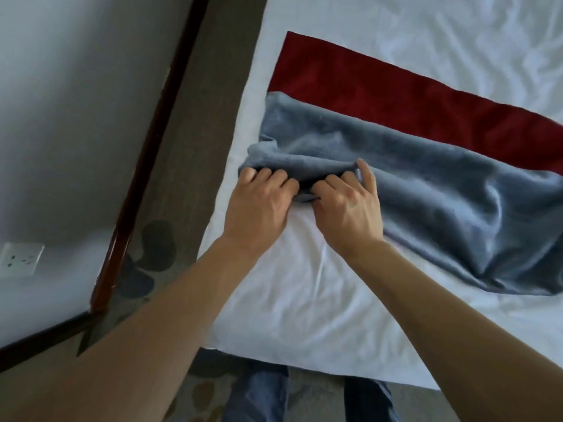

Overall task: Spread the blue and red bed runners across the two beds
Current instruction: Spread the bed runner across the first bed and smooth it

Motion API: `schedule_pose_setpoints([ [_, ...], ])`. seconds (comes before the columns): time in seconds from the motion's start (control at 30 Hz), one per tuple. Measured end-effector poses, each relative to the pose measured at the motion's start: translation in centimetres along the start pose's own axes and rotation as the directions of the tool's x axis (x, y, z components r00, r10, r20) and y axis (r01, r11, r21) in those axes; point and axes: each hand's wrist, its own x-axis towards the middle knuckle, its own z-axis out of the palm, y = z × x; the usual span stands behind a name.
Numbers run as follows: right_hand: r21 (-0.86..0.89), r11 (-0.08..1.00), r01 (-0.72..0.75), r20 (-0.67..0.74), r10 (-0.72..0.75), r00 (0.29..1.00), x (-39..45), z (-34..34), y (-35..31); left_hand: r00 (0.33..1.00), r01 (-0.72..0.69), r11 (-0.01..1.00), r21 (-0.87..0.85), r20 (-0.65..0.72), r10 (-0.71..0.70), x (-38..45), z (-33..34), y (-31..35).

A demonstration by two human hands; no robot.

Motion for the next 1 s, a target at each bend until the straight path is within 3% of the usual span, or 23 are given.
schedule_pose_setpoints([
  [0.2, 0.116, 0.983, 0.141, 0.052, -0.148, 0.988, 3.8, 1.5, -9.4, 0.985, 0.168, 0.984, 0.062, 0.038, -0.170, -4.2, -2.1, -9.1],
  [0.33, 0.148, 0.969, 0.198, 0.111, -0.215, 0.970, 4.6, 1.9, -12.3, 0.966, 0.240, 0.970, 0.023, 0.091, -0.241, -6.1, -2.2, -11.2],
  [0.57, 0.098, 0.988, 0.122, 0.041, -0.127, 0.991, 2.1, 0.0, -5.3, 0.992, 0.122, 0.978, -0.171, 0.026, -0.120, -2.2, -0.6, -3.8],
  [0.77, -0.026, 0.999, -0.047, 0.042, 0.048, 0.998, -3.8, -0.8, 2.2, 0.992, -0.067, 0.983, -0.173, 0.091, 0.084, -0.2, 0.6, 2.0],
  [0.9, 0.005, 0.995, -0.098, 0.036, 0.097, 0.995, -2.9, -0.3, 0.9, 0.996, -0.065, 0.990, -0.128, 0.052, 0.072, -0.1, -0.2, -0.3],
  [1.0, 0.089, 0.995, -0.051, 0.008, 0.051, 0.999, 0.0, 0.5, -2.6, 0.999, 0.009, 0.997, -0.074, 0.047, -0.005, -0.8, -1.6, -4.4],
])
